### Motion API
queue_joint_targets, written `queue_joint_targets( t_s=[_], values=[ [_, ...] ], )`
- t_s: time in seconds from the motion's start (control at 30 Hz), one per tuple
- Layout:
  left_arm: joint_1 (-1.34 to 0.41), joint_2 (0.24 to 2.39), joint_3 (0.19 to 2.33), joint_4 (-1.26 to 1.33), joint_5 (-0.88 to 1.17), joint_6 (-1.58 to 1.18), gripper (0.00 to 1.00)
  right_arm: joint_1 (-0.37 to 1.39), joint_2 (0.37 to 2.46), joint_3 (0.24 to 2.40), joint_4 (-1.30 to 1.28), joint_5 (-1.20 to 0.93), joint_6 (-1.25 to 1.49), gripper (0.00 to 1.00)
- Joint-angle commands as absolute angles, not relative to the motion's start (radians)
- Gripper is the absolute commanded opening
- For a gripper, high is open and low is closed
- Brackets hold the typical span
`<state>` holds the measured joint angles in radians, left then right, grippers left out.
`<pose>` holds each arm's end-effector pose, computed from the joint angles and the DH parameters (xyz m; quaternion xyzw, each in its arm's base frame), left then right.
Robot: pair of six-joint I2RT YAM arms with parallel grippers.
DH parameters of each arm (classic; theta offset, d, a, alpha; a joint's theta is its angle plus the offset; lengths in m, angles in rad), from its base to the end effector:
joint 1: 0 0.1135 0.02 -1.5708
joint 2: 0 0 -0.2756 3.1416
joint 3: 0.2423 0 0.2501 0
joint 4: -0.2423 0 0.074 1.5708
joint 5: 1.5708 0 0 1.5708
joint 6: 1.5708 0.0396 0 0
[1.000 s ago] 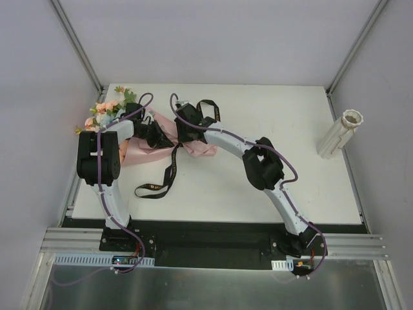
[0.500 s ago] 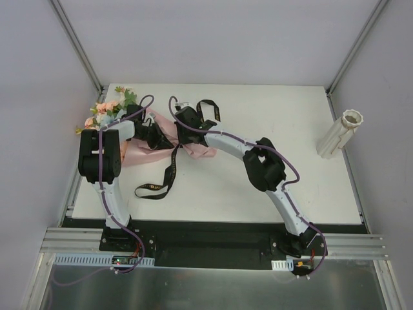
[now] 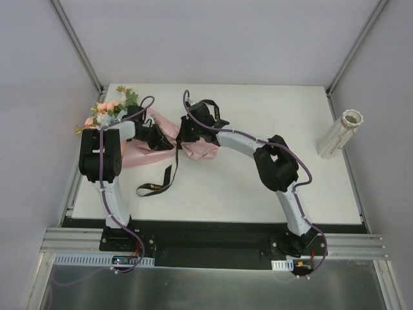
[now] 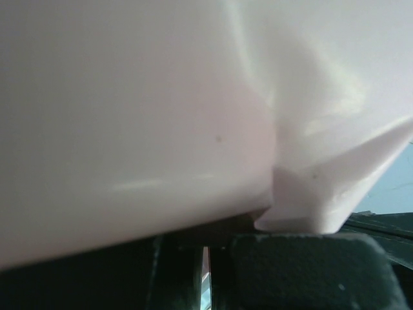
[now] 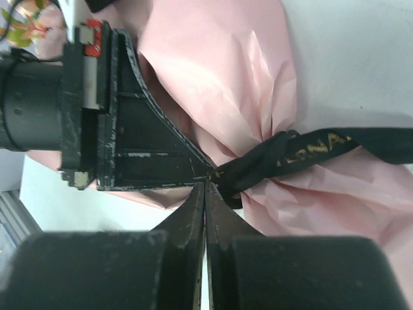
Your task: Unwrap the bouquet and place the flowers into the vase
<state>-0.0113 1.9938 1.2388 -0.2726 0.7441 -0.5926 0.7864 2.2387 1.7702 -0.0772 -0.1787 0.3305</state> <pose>0.4041 -0.0314 0.1538 -0.1637 0.8877 -0.4087 0.1345 0.3701 0.3808 0.2152 -0.2388 0.8357 0.3248 0.3730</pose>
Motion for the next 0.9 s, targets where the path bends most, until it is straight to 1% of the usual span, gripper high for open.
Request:
queue_joint_targets(
  t_s=[0.0,0.43,0.67,0.8,0.87],
  values=[
    [-0.006,2.002,1.236,-0.293,0.747,-0.601,0.0,0.761,2.146,1.776,0.026,-0.247,0.361,0.01],
    [-0.006,2.009,1.235,-0.293,0.741,-0.6,0.0,0.756,1.988,1.786,0.005,-0.235,0.307,0.01],
    [-0.006,2.016,1.236,-0.293,0.736,-0.598,0.0,0.756,1.87,1.868,-0.126,-0.196,0.219,0.01],
    [-0.006,2.02,1.236,-0.293,0.738,-0.6,0.0,0.755,1.815,1.956,-0.199,-0.178,0.164,0.01],
    [-0.006,2.022,1.236,-0.291,0.738,-0.598,0.0,0.755,1.792,2.032,-0.256,-0.164,0.129,0.01]
  ],
)
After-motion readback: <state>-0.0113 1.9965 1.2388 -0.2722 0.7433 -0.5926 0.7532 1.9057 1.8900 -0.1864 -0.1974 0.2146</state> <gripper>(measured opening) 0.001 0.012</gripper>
